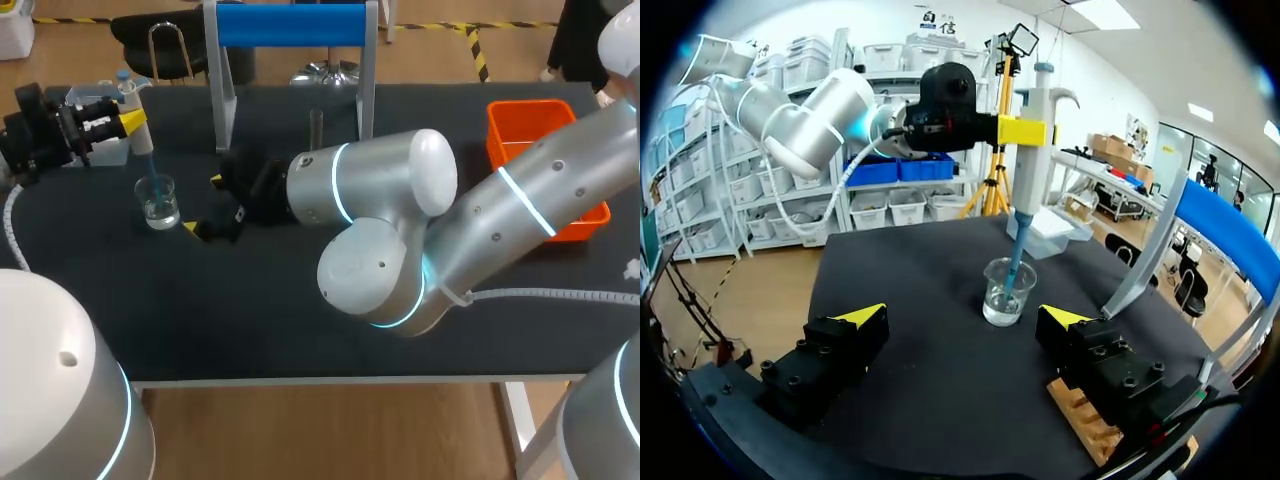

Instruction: Invert the test tube, pick up the pipette, mount the tip to pipette, aspirate from beaker and dispense into the tube, eject the tip, return the pipette, and cap with the stopper.

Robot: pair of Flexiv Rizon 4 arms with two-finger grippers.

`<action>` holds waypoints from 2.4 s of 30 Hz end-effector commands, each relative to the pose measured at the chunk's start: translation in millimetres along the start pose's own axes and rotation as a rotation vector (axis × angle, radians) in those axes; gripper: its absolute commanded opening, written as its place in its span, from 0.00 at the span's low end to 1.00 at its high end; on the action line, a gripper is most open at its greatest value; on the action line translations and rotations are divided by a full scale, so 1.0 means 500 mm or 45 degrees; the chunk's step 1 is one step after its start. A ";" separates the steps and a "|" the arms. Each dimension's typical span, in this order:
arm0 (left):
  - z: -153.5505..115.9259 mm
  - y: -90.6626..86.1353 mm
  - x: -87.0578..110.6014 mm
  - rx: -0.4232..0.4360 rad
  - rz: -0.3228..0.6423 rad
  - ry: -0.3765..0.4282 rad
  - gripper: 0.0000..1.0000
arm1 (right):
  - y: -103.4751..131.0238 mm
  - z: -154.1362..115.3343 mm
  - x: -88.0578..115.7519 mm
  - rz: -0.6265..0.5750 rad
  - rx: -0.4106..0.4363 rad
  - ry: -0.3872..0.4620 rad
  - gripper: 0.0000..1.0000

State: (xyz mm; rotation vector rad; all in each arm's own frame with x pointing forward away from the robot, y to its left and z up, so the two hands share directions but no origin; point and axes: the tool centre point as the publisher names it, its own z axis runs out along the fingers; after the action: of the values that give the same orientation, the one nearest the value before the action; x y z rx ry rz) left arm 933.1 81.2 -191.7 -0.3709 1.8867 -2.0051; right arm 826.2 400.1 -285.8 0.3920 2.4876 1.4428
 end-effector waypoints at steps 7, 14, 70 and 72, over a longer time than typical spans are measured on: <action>-0.002 0.001 -0.001 0.004 0.002 0.004 0.00 | 0.048 -0.085 -0.040 -0.027 -0.082 0.173 1.00; -0.002 0.001 -0.001 0.004 0.002 0.004 0.00 | 0.124 -0.137 -0.072 -0.025 -0.219 0.346 1.00; -0.002 0.001 -0.001 0.004 0.002 0.004 0.00 | 0.429 0.002 -0.091 -0.079 -0.587 0.467 0.00; -0.002 0.001 -0.001 0.004 0.002 0.004 0.00 | 0.430 0.007 -0.091 -0.082 -0.593 0.466 0.00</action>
State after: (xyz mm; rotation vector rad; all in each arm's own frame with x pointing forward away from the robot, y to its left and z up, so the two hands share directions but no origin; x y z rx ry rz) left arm 933.4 81.2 -191.8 -0.3705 1.8872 -2.0051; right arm 891.5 480.2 -92.8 -0.0498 2.2985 2.1275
